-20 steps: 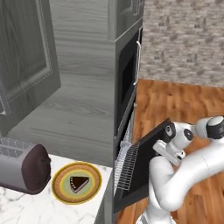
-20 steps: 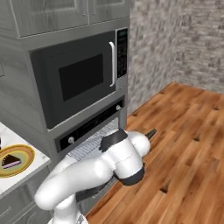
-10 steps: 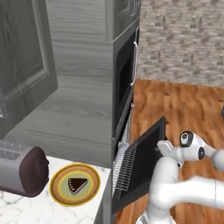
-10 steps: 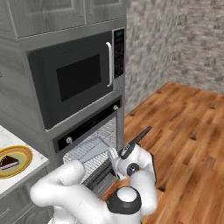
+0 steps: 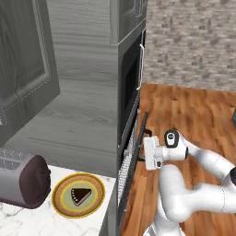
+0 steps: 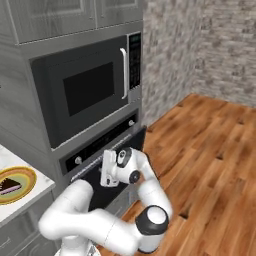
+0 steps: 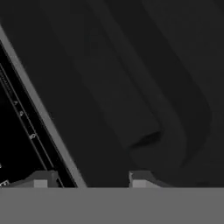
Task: Take the baked cake out of the oven and place it on the plate for cooling. Then close the oven door.
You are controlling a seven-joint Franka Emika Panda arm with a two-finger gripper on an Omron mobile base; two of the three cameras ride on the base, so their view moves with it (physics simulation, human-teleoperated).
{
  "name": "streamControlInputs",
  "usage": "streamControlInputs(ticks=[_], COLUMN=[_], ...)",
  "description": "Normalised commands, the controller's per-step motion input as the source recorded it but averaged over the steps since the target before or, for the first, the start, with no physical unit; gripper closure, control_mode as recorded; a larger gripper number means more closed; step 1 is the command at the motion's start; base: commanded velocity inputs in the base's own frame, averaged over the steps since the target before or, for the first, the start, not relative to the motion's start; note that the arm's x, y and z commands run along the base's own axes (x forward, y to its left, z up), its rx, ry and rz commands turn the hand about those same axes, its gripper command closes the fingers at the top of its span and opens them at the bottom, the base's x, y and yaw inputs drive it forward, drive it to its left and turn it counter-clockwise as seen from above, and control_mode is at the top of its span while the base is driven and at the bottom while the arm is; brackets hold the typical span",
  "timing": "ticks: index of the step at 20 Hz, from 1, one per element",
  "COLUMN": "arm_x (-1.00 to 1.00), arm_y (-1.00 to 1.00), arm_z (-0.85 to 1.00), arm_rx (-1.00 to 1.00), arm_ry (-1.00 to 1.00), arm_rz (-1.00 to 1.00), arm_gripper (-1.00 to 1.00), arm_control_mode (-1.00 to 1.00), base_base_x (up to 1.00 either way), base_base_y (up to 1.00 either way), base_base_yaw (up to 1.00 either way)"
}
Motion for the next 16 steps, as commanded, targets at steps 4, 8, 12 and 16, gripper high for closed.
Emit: streamControlInputs(ticks=[4, 8, 12, 16], arm_x=[1.00, 0.99, 0.77, 0.34], arm_y=[0.74, 0.68, 0.54, 0.32], arm_z=[0.21, 0.06, 0.00, 0.00], arm_rx=[0.55, 0.51, 0.45, 0.35], arm_ry=[0.65, 0.64, 0.58, 0.45], arm_rz=[0.53, 0.51, 0.48, 0.43], arm_gripper=[-1.00, -1.00, -1.00, -1.00], arm_control_mode=[-1.00, -1.00, -1.00, -1.00], base_base_x=[0.00, 0.00, 0.00, 0.00], base_base_y=[0.00, 0.00, 0.00, 0.00], base_base_yaw=[0.00, 0.00, 0.00, 0.00])
